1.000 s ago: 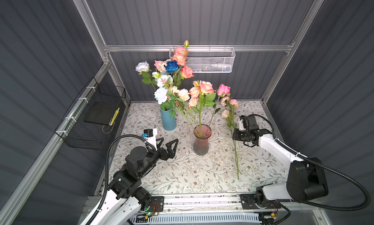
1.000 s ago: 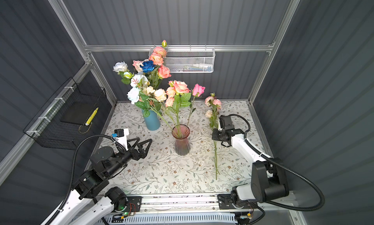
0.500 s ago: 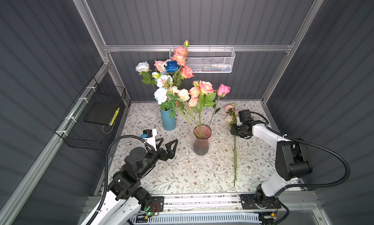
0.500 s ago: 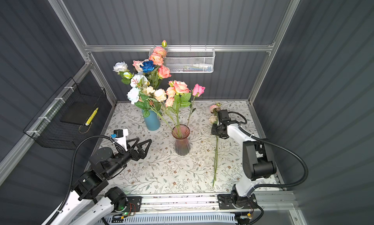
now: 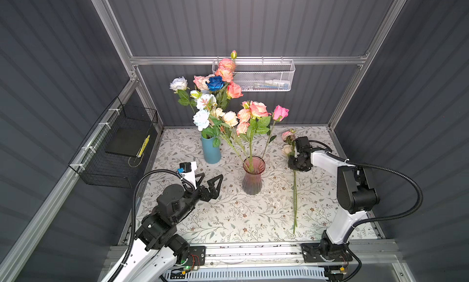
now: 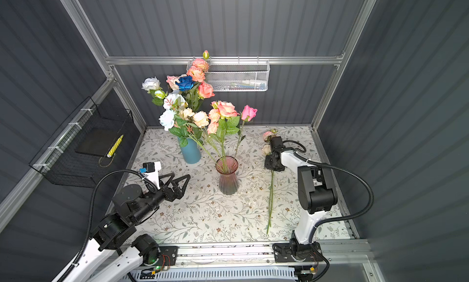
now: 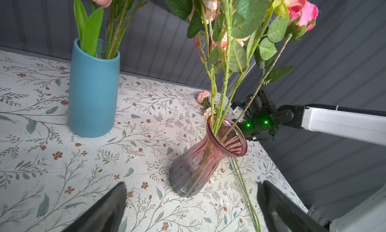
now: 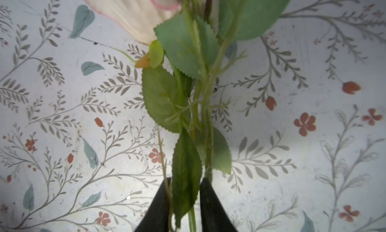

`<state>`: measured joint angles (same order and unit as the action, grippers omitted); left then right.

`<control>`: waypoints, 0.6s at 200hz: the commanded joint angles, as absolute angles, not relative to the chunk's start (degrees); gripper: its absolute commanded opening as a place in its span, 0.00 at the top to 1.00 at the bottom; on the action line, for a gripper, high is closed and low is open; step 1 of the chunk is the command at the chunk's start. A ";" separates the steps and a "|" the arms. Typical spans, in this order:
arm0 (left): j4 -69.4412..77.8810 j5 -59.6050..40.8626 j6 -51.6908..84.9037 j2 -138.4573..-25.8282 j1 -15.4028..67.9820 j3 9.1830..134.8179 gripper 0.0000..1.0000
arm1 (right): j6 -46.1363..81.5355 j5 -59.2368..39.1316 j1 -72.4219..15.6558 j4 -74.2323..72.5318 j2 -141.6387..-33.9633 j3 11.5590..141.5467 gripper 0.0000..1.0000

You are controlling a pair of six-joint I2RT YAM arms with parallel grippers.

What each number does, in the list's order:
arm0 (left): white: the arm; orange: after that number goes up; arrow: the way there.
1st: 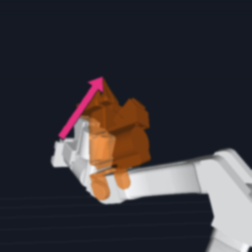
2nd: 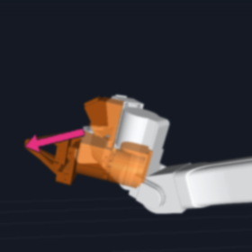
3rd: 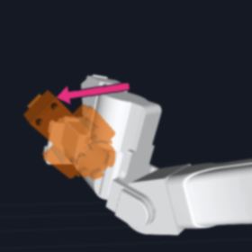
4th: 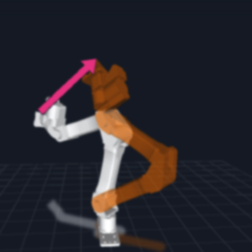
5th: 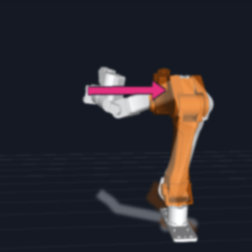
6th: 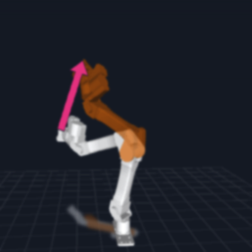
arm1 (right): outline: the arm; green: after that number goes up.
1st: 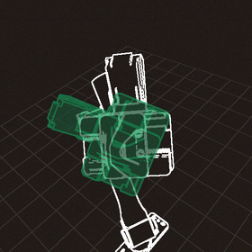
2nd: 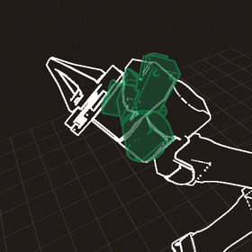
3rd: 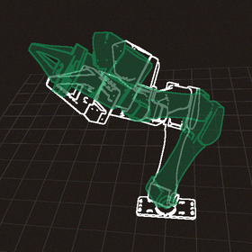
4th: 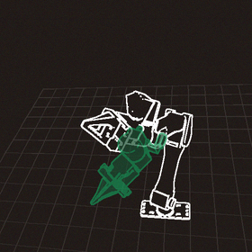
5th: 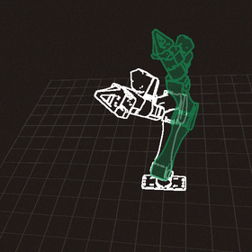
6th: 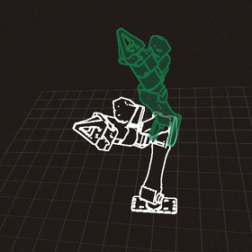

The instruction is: Arrange the flowers into the vase

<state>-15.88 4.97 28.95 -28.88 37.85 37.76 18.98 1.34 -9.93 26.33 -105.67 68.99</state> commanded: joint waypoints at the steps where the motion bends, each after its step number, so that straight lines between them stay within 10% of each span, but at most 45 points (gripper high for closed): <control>1: -15.98 5.27 28.39 -28.87 38.23 37.27 0.00 | 18.37 3.13 -10.46 30.61 -107.62 71.07 0.76; 53: -16.60 5.67 29.03 -28.00 38.23 37.42 0.00 | 17.45 1.54 -11.32 28.02 -104.49 70.31 0.97; 120: -16.56 5.41 29.62 -29.31 38.23 39.00 0.00 | 17.99 -2.47 -10.58 17.36 -80.56 60.73 0.98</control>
<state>-15.90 4.97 29.17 -28.91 37.85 37.76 17.80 -0.69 -11.03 20.60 -85.25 62.92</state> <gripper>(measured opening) 0.997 0.064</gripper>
